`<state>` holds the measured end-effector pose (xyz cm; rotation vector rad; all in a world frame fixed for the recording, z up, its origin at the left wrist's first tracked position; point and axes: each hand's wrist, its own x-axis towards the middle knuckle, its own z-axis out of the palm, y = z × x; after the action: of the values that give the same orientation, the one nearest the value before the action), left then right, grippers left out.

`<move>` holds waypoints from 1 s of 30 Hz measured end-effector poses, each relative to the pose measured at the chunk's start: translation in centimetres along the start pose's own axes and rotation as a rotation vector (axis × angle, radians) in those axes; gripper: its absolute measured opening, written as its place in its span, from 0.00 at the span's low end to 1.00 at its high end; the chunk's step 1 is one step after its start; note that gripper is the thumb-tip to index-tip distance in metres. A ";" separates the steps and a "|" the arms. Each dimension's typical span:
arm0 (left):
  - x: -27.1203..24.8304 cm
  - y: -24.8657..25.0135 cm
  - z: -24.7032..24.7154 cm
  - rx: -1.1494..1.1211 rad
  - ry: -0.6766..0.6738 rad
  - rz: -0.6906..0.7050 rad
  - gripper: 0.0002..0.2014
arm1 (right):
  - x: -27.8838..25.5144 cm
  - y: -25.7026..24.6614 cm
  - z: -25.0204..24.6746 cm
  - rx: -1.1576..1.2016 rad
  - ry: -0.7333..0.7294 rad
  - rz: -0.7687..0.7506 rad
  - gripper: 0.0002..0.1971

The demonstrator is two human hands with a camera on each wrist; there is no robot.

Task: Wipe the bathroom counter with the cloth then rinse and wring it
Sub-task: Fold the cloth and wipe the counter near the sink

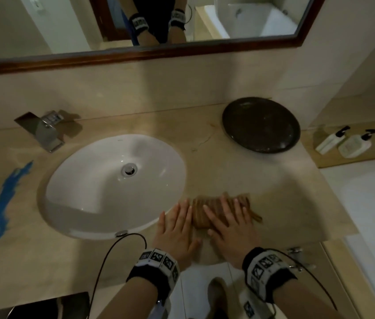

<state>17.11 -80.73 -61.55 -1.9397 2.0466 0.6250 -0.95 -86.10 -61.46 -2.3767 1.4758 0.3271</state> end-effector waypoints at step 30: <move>0.3 -0.1 -0.6 -0.106 -0.042 -0.009 0.43 | 6.4 0.0 -2.5 0.022 -0.088 -0.057 0.27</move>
<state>17.20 -81.29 -61.16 -1.9734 2.0167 0.7802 1.87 -92.36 -61.40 -2.3506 1.3638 0.3941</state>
